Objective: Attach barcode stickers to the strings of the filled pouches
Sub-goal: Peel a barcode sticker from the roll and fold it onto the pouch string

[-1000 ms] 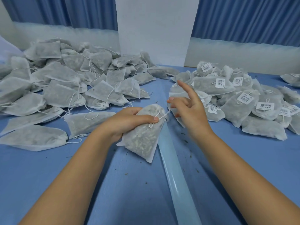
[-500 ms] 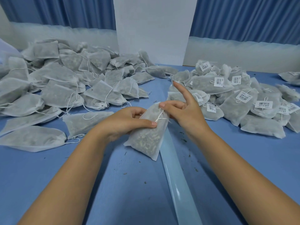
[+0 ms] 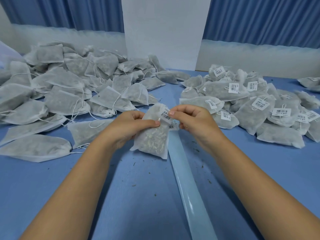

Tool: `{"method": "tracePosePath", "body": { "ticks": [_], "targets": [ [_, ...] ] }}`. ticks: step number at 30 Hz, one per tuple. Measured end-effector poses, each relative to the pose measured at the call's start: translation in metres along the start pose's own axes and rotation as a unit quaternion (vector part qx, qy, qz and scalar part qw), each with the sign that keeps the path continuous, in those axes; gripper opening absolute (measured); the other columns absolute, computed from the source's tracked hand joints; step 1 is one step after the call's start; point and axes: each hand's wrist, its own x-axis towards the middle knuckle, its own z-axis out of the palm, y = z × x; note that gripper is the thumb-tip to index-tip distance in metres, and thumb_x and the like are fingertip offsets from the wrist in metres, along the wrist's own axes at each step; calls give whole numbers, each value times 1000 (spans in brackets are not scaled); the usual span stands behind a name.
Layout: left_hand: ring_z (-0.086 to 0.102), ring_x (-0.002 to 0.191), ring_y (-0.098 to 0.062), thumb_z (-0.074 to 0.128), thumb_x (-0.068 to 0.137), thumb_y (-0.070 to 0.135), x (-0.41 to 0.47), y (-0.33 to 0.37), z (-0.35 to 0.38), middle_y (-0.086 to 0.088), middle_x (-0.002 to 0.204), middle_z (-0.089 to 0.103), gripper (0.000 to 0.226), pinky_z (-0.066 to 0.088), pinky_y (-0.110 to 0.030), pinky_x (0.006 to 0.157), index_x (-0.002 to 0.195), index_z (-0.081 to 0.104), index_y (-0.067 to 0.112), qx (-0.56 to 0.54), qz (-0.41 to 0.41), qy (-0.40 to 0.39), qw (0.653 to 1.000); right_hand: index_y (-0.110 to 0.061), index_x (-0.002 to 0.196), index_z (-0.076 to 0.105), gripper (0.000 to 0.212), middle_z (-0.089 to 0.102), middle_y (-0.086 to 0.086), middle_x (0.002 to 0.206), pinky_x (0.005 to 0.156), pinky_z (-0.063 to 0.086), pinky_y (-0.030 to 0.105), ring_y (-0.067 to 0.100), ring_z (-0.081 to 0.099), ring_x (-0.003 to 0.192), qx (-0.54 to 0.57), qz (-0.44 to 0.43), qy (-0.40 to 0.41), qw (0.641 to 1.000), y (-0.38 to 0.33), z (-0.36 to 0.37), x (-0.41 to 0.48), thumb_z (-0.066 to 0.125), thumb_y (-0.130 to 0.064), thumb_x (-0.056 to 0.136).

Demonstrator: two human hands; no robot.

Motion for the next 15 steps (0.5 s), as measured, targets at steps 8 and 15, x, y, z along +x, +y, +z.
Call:
{"method": "tracePosePath", "body": {
  "ticks": [8,15],
  "targets": [
    [70,99,-28,88,59,28,-6,2,4,-16,108,73,56,49,-48,101,107,69,7,17,25,-48,998,-20,80,76,5,47,7,68,58,37,15,16,41,64,-60,-9,26,998,6,1,-1,78,-15,81],
    [67,79,-16,85,67,46,-4,1,9,-6,86,73,58,52,-32,76,100,66,3,15,56,-44,997,-24,82,75,7,43,-12,56,57,36,14,5,38,55,-108,-84,44,990,14,3,0,80,-19,80]
  ]
}}
